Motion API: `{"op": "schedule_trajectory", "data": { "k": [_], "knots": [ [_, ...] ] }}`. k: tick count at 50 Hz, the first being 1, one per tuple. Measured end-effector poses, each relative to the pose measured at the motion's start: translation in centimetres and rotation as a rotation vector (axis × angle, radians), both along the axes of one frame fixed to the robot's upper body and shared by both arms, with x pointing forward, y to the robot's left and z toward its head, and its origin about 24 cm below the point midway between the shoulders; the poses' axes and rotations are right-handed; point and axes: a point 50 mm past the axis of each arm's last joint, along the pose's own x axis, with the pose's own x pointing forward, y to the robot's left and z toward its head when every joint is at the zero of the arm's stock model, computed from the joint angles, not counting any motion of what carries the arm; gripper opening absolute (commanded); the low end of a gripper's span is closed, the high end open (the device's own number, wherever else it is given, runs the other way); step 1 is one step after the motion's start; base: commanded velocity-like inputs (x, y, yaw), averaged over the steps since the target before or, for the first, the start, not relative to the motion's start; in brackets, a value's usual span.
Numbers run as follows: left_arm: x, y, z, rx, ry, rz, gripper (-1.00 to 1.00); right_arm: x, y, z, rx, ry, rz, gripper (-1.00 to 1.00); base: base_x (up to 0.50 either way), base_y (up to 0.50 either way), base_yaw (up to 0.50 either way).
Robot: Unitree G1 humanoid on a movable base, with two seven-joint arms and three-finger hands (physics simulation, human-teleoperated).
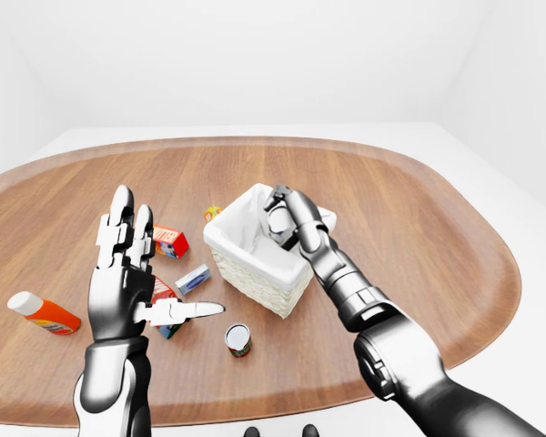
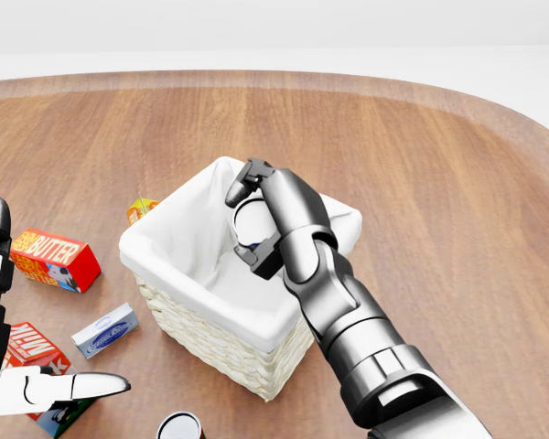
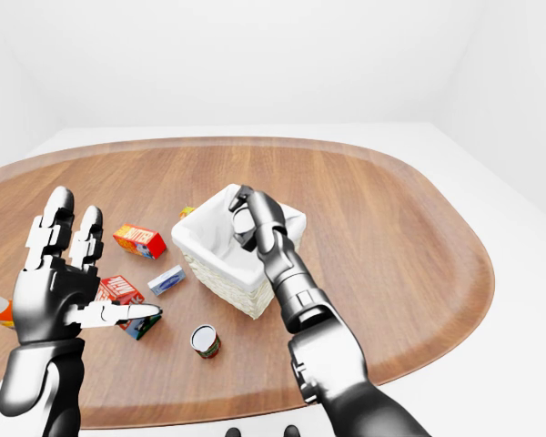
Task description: Pick up the alphabet soup, and put it in the basket.
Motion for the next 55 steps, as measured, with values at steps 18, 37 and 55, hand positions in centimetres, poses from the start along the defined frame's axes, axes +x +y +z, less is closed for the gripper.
{"op": "schedule_trajectory", "data": {
  "k": [18, 37, 55],
  "knots": [
    [0.0, 0.0, -0.1, 0.000, 0.006, 0.000, 1.00, -0.5, 1.5, -0.9, -0.032, 0.014, 0.037, -1.00, 0.00, 0.00, 0.00],
    [0.0, 0.0, -0.2, -0.002, 0.010, -0.003, 1.00, -0.6, 1.6, -1.1, -0.044, 0.013, 0.036, 1.00, 0.00, 0.00, 0.00],
    [0.0, 0.0, -0.2, -0.002, 0.008, -0.005, 1.00, -0.4, 1.7, -0.6, -0.023, 0.006, 0.030, 1.00, 0.00, 0.00, 0.00]
  ]
}}
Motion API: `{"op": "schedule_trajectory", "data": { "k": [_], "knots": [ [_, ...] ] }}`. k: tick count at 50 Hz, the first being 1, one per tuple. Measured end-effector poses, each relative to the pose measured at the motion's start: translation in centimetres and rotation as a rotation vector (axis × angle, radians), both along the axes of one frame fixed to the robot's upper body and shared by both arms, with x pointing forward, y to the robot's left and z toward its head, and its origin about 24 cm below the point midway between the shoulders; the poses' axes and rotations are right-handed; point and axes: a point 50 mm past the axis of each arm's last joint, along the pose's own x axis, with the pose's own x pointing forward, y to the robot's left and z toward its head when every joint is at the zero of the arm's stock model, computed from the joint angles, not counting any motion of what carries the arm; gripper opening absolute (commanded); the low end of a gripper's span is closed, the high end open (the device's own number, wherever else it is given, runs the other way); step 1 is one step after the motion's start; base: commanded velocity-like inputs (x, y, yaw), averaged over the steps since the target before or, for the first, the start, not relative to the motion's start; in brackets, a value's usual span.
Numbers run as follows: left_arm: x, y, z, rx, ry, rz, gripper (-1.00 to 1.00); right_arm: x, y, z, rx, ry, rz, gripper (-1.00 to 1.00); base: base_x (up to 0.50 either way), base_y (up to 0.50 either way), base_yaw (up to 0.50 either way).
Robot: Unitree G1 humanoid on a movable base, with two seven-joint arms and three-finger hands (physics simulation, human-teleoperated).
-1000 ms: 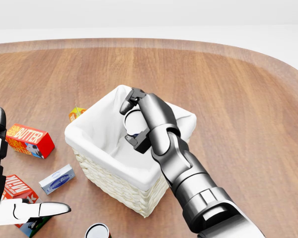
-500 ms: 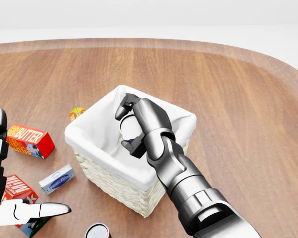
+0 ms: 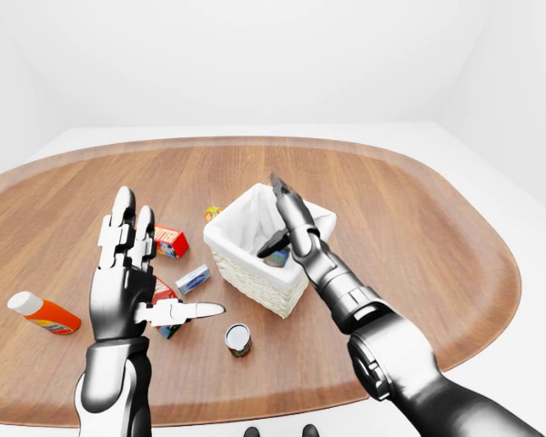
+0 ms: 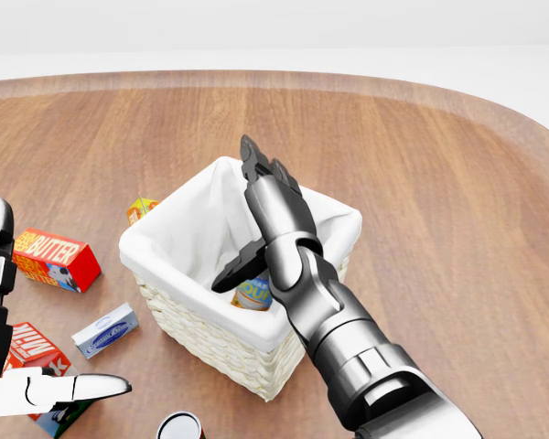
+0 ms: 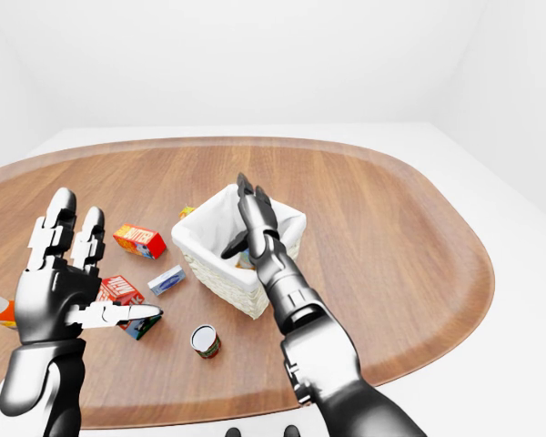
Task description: Pick up the alphabet soup, and put it in the basket.
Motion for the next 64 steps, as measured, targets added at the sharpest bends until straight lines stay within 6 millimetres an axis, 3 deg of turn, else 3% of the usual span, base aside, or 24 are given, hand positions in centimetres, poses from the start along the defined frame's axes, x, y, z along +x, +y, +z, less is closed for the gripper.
{"op": "schedule_trajectory", "data": {
  "k": [25, 44, 64],
  "knots": [
    [0.0, 0.0, -0.1, 0.002, 0.004, -0.003, 1.00, 0.1, 0.0, 0.9, 0.010, -0.019, -0.002, 1.00, 0.00, 0.00, 0.00],
    [0.0, -0.1, -0.1, 0.005, 0.007, -0.005, 1.00, -0.9, 0.3, 4.9, 0.051, -0.158, 0.041, 1.00, 0.00, 0.00, 0.00],
    [-0.1, 0.0, 0.0, 0.007, 0.003, -0.005, 1.00, -5.2, 2.2, 10.1, 0.067, -0.406, 0.192, 1.00, 0.00, 0.00, 0.00]
  ]
}}
